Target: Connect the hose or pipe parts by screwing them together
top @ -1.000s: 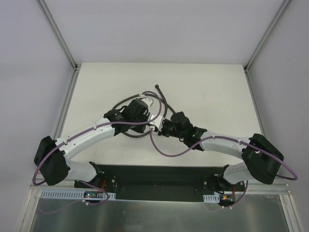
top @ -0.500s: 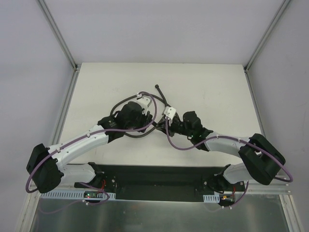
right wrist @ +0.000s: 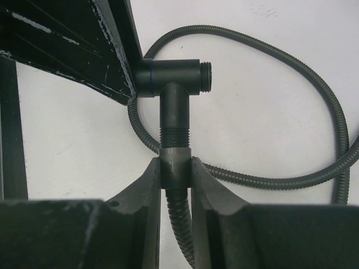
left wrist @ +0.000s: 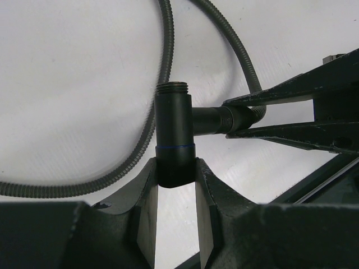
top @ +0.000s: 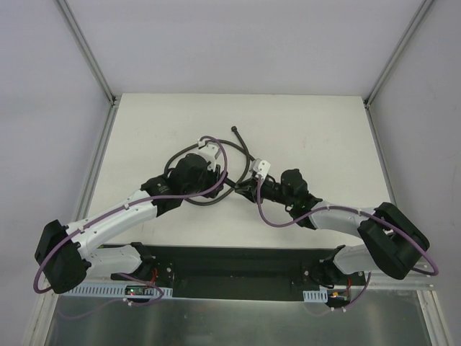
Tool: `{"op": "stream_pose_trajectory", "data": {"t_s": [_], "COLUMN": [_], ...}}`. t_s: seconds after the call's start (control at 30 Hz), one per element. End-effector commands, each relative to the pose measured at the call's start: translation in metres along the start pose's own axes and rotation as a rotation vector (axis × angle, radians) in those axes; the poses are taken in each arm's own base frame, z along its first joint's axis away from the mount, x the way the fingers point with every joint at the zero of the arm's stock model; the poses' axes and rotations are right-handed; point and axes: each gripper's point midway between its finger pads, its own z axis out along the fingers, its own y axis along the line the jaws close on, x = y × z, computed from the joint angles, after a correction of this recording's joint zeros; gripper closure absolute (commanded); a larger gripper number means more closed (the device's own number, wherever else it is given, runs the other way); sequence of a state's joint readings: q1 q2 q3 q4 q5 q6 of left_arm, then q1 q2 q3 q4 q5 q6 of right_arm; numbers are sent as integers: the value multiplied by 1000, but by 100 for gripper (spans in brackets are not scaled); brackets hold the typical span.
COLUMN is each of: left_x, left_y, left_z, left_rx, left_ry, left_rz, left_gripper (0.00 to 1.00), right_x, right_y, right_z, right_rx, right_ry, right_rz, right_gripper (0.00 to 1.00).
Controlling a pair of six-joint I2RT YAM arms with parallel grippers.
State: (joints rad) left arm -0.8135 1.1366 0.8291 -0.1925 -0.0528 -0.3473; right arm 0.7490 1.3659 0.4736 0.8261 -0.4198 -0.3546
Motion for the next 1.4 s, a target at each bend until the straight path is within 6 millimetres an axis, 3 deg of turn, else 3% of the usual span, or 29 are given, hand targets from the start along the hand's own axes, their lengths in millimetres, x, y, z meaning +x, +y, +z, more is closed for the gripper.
{"op": "stream_pose_trajectory", "data": {"t_s": [0.0,0.27,0.47,0.73,0.77,0.8,0.97,1.17,1.37], "left_x": [20,26,26,23,29,20,17,16,13], "left_y": [-23,-23,-28,-34,-33,-38,-46,-35,-39], "left_z": [-2,-4,-5,-7,-5,-7,-12,-13,-16], "left_rx": [113,130,195,257,261,291,357,318,368], "left_ry": [100,96,30,-25,-16,-65,-142,-194,-269], "left_rz": [-38,-25,-6,66,72,80,88,128,256], "left_gripper": [100,100,100,100,100,100,100,100,100], "right_x": [-96,-102,-119,-116,-119,-120,-128,-121,-117], "right_y": [-5,-5,-8,-5,-4,-4,-5,-1,3], "right_z": [-6,-8,-15,-15,-16,-16,-19,-15,-11], "right_rx": [16,-32,-76,-187,-194,-195,-229,-301,-367], "right_ry": [-313,-333,-420,-415,-427,-435,-483,-440,-396], "right_rz": [-126,-59,35,148,157,161,199,244,334], "right_gripper": [99,99,99,99,99,99,99,99,99]}}
